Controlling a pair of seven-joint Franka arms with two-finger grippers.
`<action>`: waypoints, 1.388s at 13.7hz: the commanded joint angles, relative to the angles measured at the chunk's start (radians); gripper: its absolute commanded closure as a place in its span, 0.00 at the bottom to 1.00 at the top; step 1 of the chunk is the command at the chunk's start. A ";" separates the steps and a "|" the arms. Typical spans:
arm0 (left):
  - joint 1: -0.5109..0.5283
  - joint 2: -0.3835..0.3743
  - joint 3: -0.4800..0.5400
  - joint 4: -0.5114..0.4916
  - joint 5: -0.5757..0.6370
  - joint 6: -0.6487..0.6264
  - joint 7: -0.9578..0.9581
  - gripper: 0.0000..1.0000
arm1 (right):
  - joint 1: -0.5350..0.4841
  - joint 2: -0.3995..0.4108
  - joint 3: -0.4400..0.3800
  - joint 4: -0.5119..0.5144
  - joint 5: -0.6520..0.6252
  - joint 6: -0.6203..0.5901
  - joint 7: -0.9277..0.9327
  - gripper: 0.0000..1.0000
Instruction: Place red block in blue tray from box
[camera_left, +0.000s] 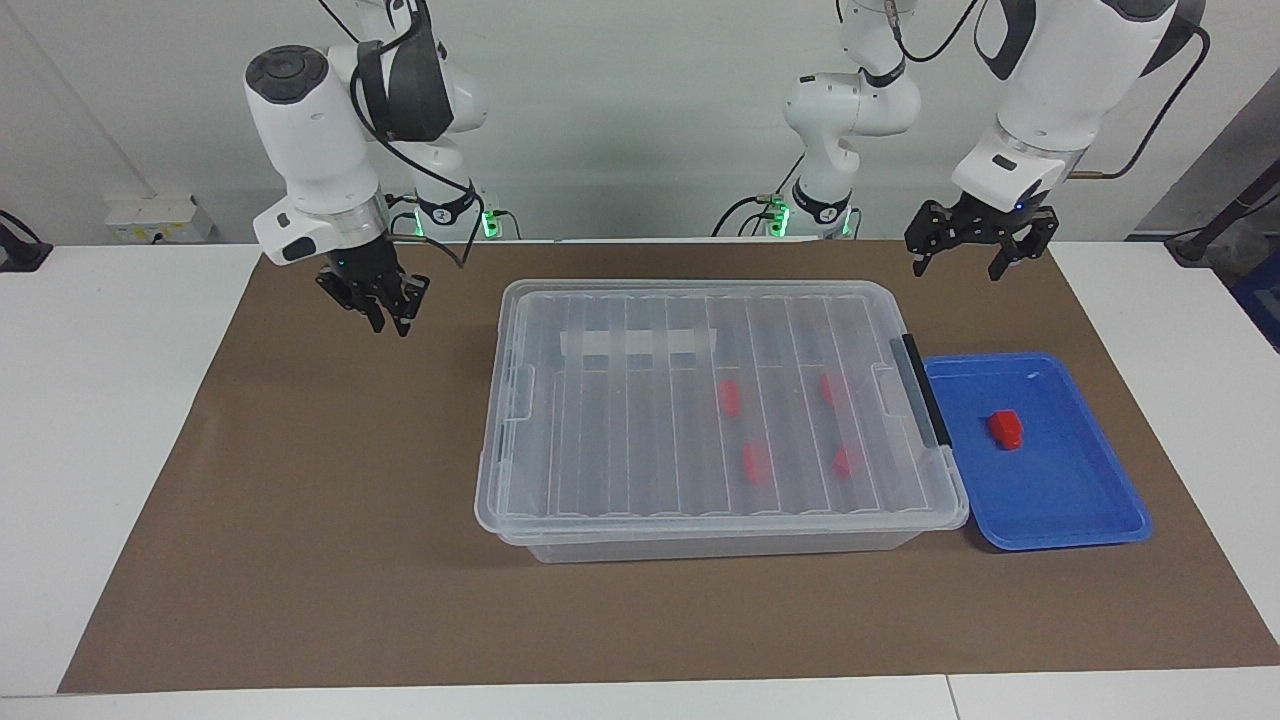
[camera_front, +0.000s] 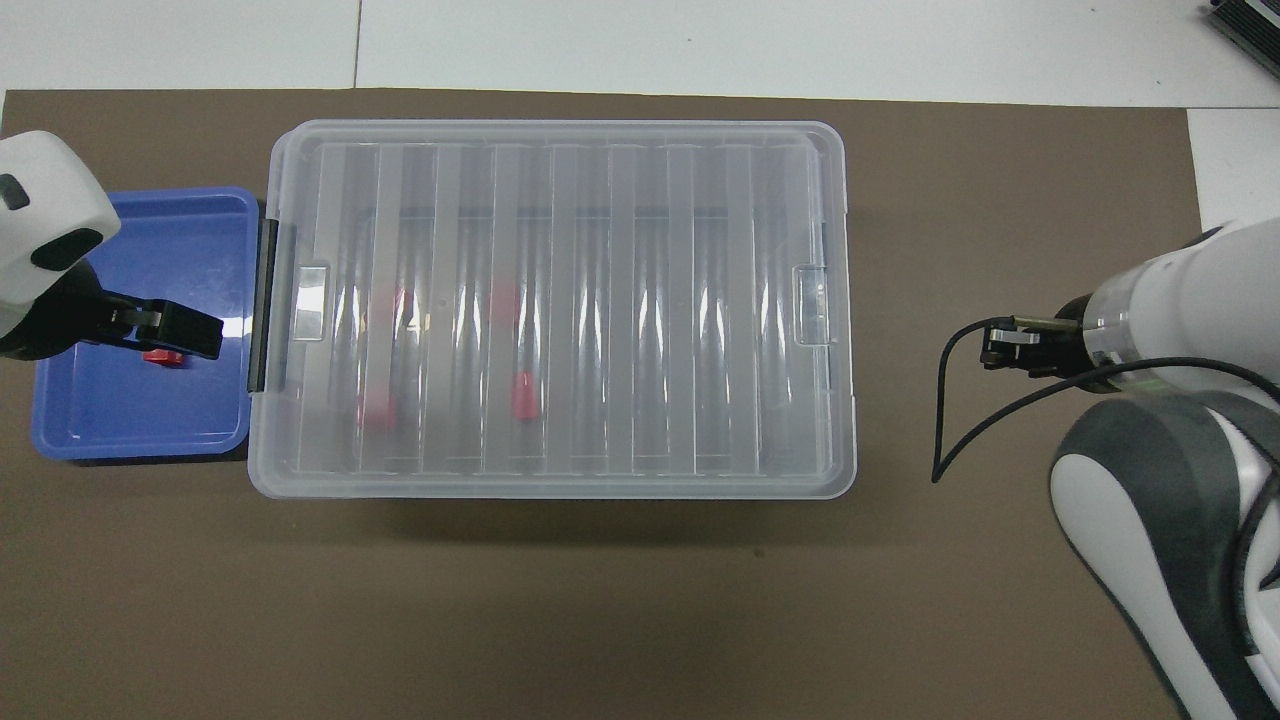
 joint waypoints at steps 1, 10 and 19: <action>0.003 -0.028 0.003 -0.032 -0.014 0.011 -0.002 0.00 | -0.018 0.014 0.008 0.121 0.001 -0.128 0.003 0.00; 0.003 -0.028 0.003 -0.032 -0.014 0.011 -0.002 0.00 | -0.021 0.107 0.009 0.365 -0.004 -0.235 -0.047 0.00; 0.003 -0.028 0.003 -0.032 -0.014 0.010 -0.002 0.00 | -0.064 0.074 0.006 0.342 0.002 -0.306 -0.122 0.00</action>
